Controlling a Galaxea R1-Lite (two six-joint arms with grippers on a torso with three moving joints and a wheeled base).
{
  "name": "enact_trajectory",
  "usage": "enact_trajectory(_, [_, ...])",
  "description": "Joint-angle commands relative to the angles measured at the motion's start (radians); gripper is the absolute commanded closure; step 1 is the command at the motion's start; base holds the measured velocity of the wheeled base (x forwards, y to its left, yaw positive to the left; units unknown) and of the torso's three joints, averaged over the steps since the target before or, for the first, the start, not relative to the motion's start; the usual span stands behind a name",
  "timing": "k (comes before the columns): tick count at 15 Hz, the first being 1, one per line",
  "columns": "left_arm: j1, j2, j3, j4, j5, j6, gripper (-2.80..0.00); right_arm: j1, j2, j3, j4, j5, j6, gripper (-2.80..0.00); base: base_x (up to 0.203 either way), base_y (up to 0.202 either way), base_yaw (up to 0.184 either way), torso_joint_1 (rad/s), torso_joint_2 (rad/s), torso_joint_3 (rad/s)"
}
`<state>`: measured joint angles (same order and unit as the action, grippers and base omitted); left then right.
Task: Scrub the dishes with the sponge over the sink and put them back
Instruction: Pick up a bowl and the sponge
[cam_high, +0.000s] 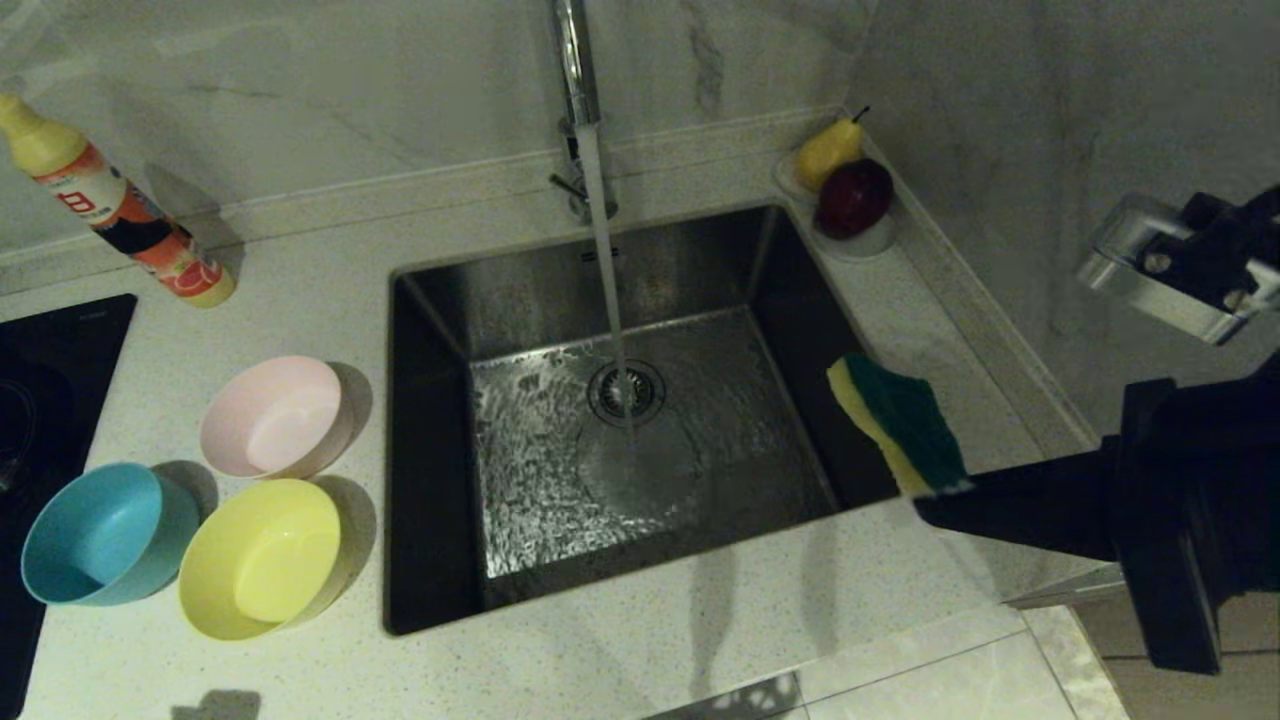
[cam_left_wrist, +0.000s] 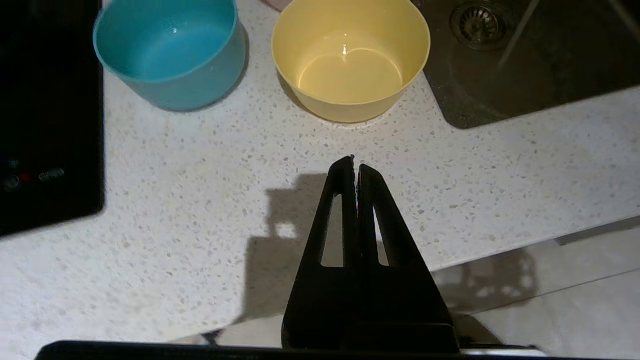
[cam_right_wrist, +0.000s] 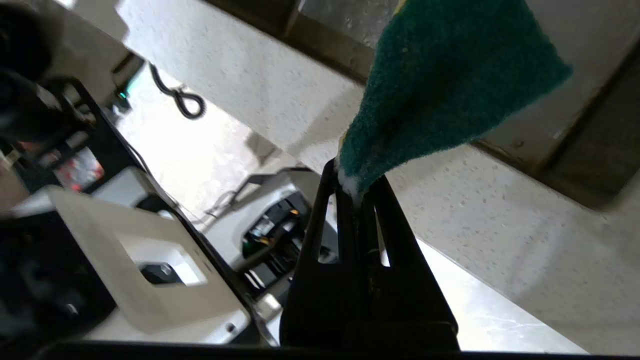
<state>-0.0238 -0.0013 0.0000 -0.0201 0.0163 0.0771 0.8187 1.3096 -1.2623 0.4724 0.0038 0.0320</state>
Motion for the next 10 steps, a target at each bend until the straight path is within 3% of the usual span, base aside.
enact_trajectory(1, [0.000,0.000,-0.033,0.007,-0.007,0.021,0.00,0.005,0.043,-0.028,0.009,-0.002,0.016,0.00,0.000,0.000,0.000,0.000,0.00,0.000])
enact_trajectory(4, [0.001,0.051,-0.147,0.013,0.007,0.020,0.00,0.001,0.023,-0.032,0.011,0.007,0.022,0.00,0.000,0.000,0.000,0.000,0.00,0.000])
enact_trajectory(6, [0.001,0.128,-0.281,0.014,0.056,0.012,0.00,0.003,0.022,-0.032,0.002,0.017,0.023,0.00,0.000,0.000,0.000,0.000,0.00,0.000])
enact_trajectory(10, [0.000,0.390,-0.543,0.027,0.298,0.003,0.00,0.003,-0.006,-0.054,0.006,0.015,-0.004,0.00,0.000,0.000,0.000,0.000,0.00,0.000])
